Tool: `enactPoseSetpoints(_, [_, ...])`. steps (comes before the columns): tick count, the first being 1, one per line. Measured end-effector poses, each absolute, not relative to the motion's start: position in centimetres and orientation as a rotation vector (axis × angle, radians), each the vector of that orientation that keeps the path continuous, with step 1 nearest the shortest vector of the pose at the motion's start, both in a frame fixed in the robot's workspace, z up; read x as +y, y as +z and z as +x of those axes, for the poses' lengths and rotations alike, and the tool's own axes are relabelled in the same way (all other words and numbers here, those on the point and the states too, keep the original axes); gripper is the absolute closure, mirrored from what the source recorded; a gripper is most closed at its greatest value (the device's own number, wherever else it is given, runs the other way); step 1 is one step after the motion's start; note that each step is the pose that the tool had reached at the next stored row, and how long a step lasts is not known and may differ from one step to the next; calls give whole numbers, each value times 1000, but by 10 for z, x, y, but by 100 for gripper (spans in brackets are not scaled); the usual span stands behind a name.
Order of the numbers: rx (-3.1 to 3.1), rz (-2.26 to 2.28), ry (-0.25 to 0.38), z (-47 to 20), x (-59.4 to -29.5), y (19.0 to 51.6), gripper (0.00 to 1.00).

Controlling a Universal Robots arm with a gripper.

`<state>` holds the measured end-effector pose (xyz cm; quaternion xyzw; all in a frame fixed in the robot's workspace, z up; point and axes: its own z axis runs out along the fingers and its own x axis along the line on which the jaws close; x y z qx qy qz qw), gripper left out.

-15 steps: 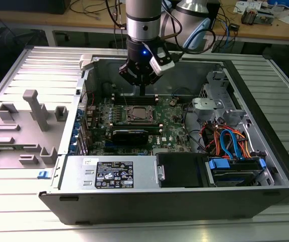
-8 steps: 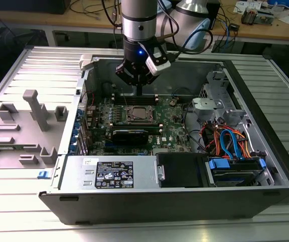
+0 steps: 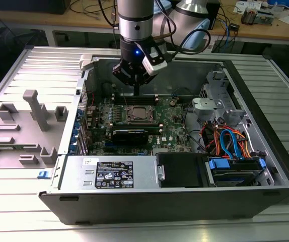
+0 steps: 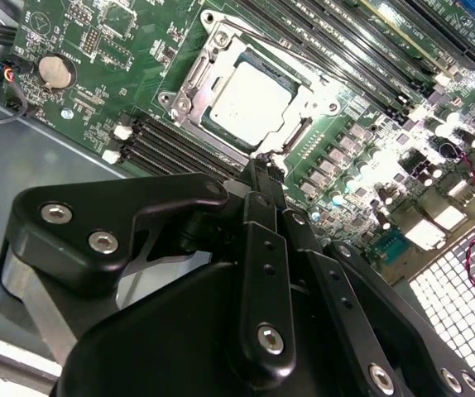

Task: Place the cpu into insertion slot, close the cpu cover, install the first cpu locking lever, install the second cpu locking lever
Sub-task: 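Install the first cpu locking lever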

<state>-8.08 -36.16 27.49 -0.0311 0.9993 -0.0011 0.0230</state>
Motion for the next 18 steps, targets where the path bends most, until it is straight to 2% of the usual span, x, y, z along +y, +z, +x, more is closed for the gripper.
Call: enactPoseSetpoints(18, [3094,-96,-3,-89,-362,275,89])
